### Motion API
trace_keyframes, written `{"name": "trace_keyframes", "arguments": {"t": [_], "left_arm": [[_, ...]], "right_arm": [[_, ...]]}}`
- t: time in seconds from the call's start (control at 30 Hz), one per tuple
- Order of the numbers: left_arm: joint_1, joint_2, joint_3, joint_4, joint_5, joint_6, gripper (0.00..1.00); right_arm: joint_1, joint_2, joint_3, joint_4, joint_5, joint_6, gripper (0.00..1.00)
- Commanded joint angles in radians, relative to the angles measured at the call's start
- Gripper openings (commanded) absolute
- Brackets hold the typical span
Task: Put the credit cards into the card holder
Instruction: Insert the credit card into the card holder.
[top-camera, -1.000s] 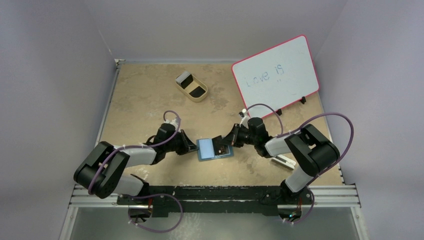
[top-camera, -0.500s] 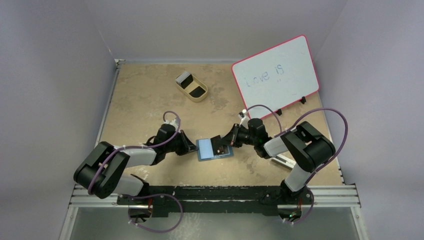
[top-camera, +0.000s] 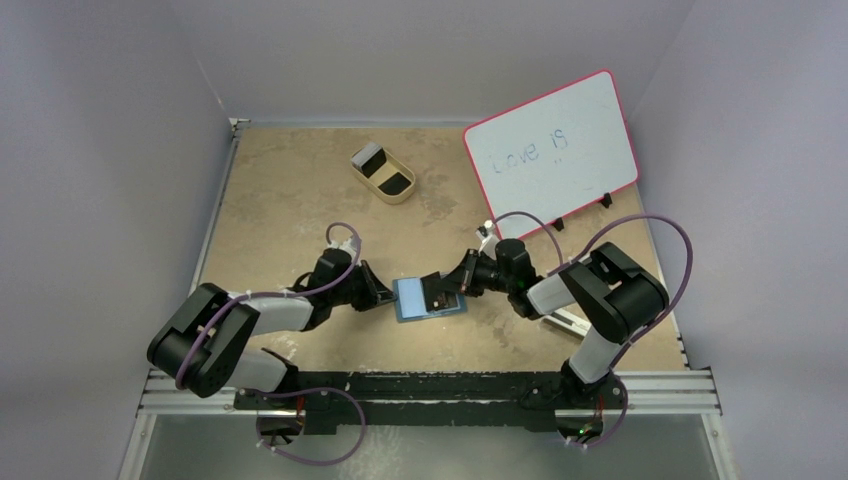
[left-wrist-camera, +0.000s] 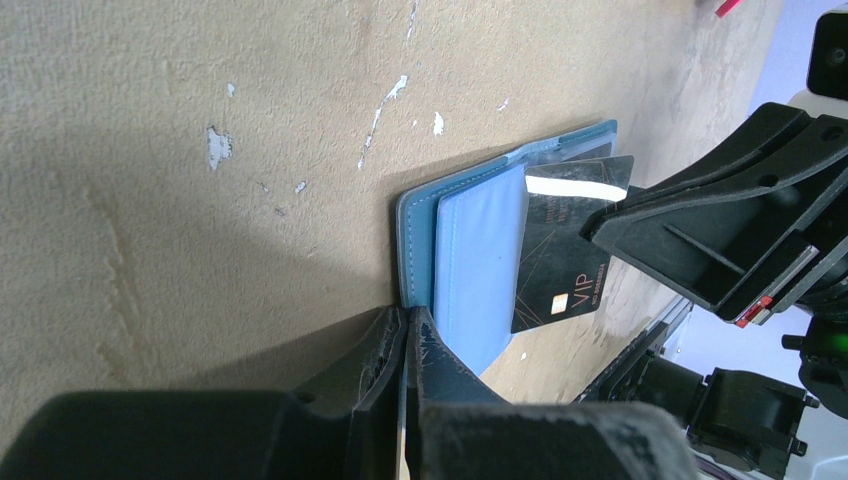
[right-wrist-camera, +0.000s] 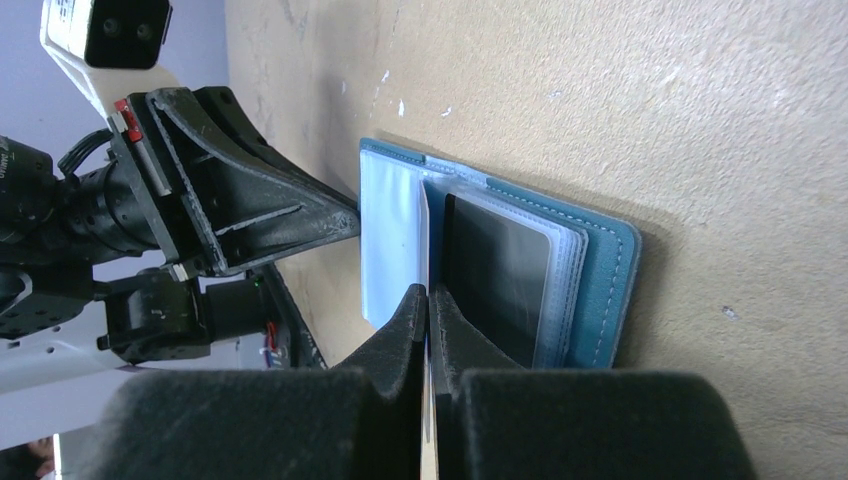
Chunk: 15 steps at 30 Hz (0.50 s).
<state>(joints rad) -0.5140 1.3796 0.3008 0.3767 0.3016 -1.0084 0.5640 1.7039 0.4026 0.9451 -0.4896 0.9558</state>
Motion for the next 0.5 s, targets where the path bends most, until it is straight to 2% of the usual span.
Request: {"name": "trace_keyframes", "arguments": {"t": [0.0,0.23,0.4,0.47], "left_arm": [[-0.01,-0.015,-0.01,0.041,-0.021,-0.013,0.0],[-0.019,-0.029,-0.011,0.051,-0.029,-0.033,0.0],[-0.026,-0.049,-0.015,0.059,-0.035,-0.051,0.0],[-0.027,-0.058,-0.017,0.058,-0.042,-0.053,0.0]], "right_arm": [[0.014,0.011,-0.016,0.049,0.014,0.025,0.0],[0.024,0.034,-0.017,0.085,0.043,0.057,0.02],[0.055,0.004,0.013,-0.017,0.103,0.044,0.05],[0.063,-0.017,0.033,-0.093,0.13,0.02,0.11]]}}
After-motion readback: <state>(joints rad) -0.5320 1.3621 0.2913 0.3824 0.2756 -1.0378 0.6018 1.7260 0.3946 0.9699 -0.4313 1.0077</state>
